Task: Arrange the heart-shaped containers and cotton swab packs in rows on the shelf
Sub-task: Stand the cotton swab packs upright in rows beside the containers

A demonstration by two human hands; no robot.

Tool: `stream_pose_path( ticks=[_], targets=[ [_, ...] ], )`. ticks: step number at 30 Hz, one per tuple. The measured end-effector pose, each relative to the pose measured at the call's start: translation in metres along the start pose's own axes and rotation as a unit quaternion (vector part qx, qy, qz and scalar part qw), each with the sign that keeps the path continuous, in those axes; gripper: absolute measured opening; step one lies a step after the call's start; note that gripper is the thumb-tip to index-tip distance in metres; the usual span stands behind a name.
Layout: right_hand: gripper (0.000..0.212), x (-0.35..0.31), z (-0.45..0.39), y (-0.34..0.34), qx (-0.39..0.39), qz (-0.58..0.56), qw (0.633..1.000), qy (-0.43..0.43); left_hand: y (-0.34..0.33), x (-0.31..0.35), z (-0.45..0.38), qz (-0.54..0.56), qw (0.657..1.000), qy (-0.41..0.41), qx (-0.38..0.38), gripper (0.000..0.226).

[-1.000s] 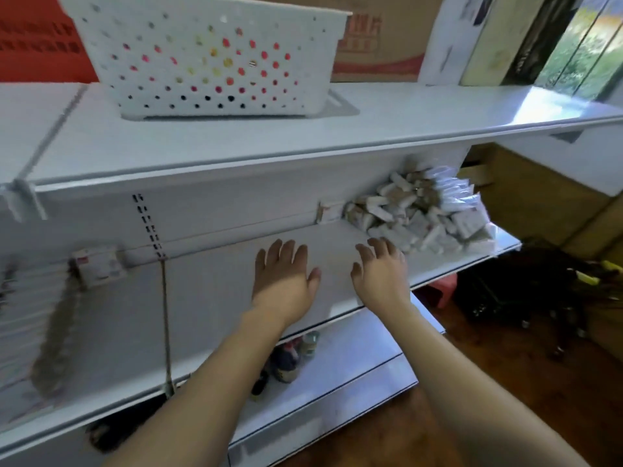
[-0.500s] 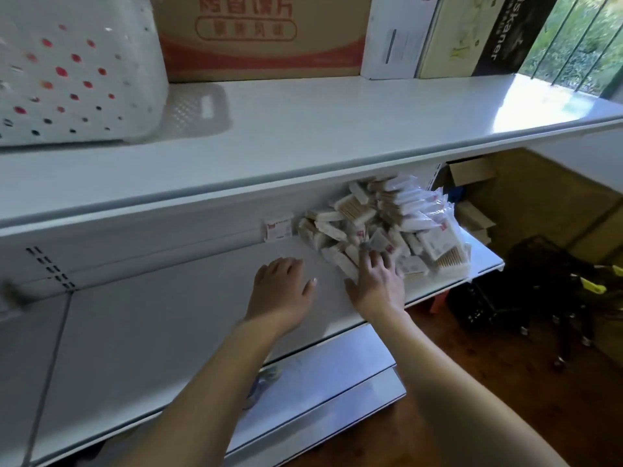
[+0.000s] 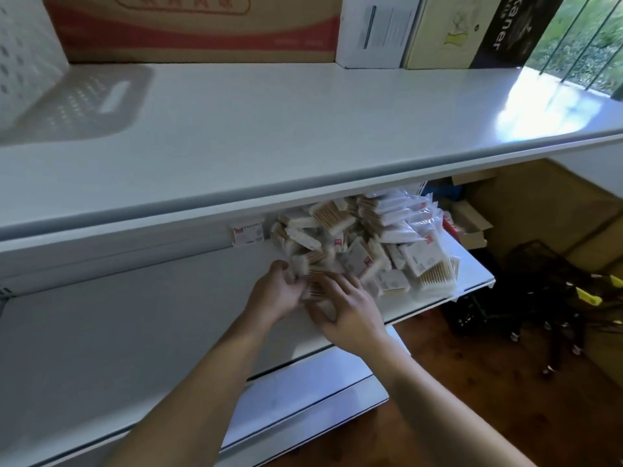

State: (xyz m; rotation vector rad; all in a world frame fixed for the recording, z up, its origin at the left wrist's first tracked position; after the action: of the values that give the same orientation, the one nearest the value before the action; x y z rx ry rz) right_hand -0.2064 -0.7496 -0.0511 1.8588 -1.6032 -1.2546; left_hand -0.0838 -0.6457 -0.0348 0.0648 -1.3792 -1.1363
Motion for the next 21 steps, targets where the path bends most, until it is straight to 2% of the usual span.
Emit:
stream_pose_path(
  ticks=[2, 6, 8, 12, 15, 18, 21],
  targets=[
    [0.028, 0.006, -0.006, 0.007, 0.002, -0.032, 0.999, 0.028, -0.004, -0.001, -0.003, 0.022, 0.999, 0.033, 0.009, 0.057],
    [0.034, 0.031, -0.026, 0.014, -0.023, -0.006, 1.0, 0.012, -0.004, 0.001, -0.001, 0.014, 0.998, 0.055, 0.04, 0.057],
    [0.035, 0.04, -0.04, 0.011, -0.048, 0.032, 0.998, -0.017, 0.0, 0.003, 0.003, -0.026, 0.996, 0.062, 0.053, 0.059],
    [0.027, 0.032, -0.064, -0.003, -0.112, 0.086, 0.99, -0.019, 0.005, 0.001, 0.012, -0.108, 0.988, 0.059, 0.095, 0.056],
    [0.035, 0.025, -0.068, -0.012, -0.156, 0.125, 0.977, -0.071, 0.009, -0.004, 0.017, -0.148, 0.979, 0.065, 0.123, 0.052],
    [0.043, 0.023, -0.066, -0.012, -0.137, 0.143, 0.978, -0.061, 0.016, -0.01, 0.018, -0.168, 0.972, 0.073, 0.145, 0.048],
    [0.039, 0.018, -0.062, -0.01, -0.114, 0.116, 0.987, -0.009, 0.024, -0.019, 0.019, -0.173, 0.97, 0.077, 0.15, 0.044]
  ],
)
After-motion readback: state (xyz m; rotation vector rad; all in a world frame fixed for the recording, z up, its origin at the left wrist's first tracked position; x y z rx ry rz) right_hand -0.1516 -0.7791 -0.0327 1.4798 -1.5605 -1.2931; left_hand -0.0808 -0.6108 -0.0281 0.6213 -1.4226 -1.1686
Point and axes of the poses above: each hand's wrist, its own z-axis away from the middle knuckle, its own y-axis out of the back of the hand, x = y × z, the point moved 3 cm from there along -z, towards the middle knuckle, and after that the axes turned 2 degrees about -z, right-handed, at the moved point
